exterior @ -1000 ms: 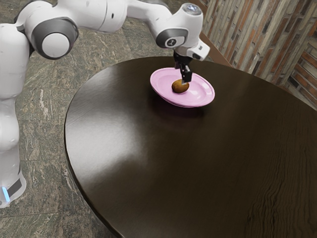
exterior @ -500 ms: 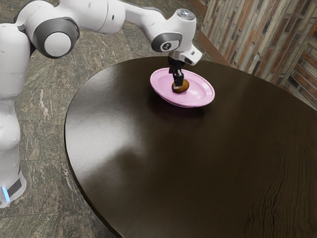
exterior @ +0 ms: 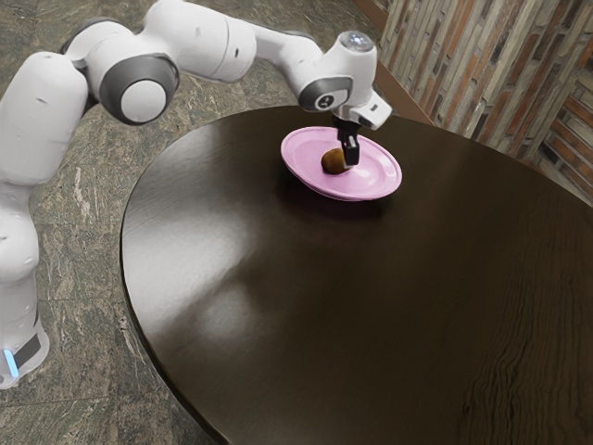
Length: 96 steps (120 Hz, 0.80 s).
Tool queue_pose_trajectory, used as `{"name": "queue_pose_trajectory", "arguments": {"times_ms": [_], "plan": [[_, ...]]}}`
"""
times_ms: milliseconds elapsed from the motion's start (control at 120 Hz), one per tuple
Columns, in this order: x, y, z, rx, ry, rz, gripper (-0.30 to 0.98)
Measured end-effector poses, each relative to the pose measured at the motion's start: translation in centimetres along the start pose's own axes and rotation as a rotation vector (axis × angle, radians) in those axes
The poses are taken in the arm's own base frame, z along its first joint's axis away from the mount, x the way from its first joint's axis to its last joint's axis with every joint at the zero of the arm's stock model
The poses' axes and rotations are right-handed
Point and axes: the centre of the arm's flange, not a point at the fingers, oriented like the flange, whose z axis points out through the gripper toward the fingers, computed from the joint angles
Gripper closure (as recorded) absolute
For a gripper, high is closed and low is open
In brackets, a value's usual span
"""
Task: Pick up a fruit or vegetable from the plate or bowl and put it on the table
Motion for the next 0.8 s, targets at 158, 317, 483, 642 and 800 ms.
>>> {"name": "queue_pose_trajectory", "arguments": {"times_ms": [158, 317, 483, 642, 800], "plan": [[-0.7, -1.6, 0.9, 0.005, -0.002, -0.011, 0.04], [-0.9, -1.4, 2.4, -0.002, -0.01, -0.002, 0.04], [-1.0, -1.6, 3.3, -0.002, -0.006, 0.003, 0.04], [-1.2, -2.0, 4.5, -0.002, -0.008, 0.002, 0.04], [-1.4, -2.1, 5.4, -0.003, -0.007, 0.004, 0.04]]}}
